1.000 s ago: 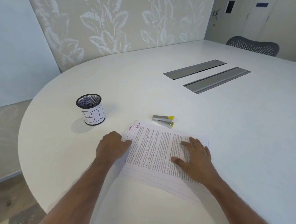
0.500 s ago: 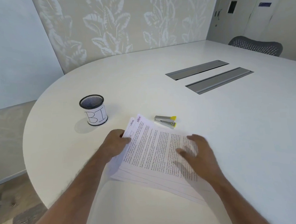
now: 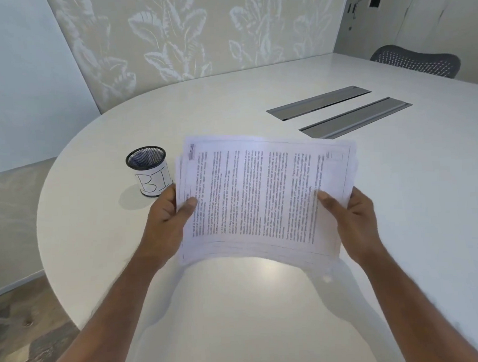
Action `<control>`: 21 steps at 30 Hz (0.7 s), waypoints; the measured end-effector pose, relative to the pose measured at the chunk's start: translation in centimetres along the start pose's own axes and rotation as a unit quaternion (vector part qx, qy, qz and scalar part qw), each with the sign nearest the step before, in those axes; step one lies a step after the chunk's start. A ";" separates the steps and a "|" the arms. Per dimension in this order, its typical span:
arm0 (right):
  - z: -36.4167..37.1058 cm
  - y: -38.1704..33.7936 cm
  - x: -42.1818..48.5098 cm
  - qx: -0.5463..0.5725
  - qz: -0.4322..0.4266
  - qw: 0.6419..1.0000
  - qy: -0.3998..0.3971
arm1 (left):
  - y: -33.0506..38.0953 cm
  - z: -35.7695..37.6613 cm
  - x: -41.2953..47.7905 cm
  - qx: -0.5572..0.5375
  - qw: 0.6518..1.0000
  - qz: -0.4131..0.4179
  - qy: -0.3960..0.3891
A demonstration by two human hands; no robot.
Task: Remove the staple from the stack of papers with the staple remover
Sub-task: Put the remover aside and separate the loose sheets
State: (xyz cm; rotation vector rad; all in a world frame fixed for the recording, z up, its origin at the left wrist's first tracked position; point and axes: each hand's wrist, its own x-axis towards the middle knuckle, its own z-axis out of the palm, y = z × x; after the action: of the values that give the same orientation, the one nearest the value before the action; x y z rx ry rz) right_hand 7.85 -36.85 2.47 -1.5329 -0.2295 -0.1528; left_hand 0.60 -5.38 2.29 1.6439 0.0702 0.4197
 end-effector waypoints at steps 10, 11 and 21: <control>2.0 1.2 -2.7 0.018 -0.043 0.999 -0.006 | -1.6 0.2 -3.2 0.070 0.994 0.064 0.048; 2.2 1.5 -2.8 0.004 -0.047 0.999 0.002 | -1.9 0.3 -3.4 0.070 0.994 0.057 0.055; 2.6 2.2 -3.4 -0.039 -0.025 0.999 0.003 | -3.8 0.6 -3.3 0.095 0.993 0.017 0.066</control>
State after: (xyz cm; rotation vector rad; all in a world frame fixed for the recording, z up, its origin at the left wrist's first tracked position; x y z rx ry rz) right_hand 4.98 -34.28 -0.46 -1.6048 -0.2600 -0.2079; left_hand -1.55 -6.45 -2.22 1.8055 0.1865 0.5606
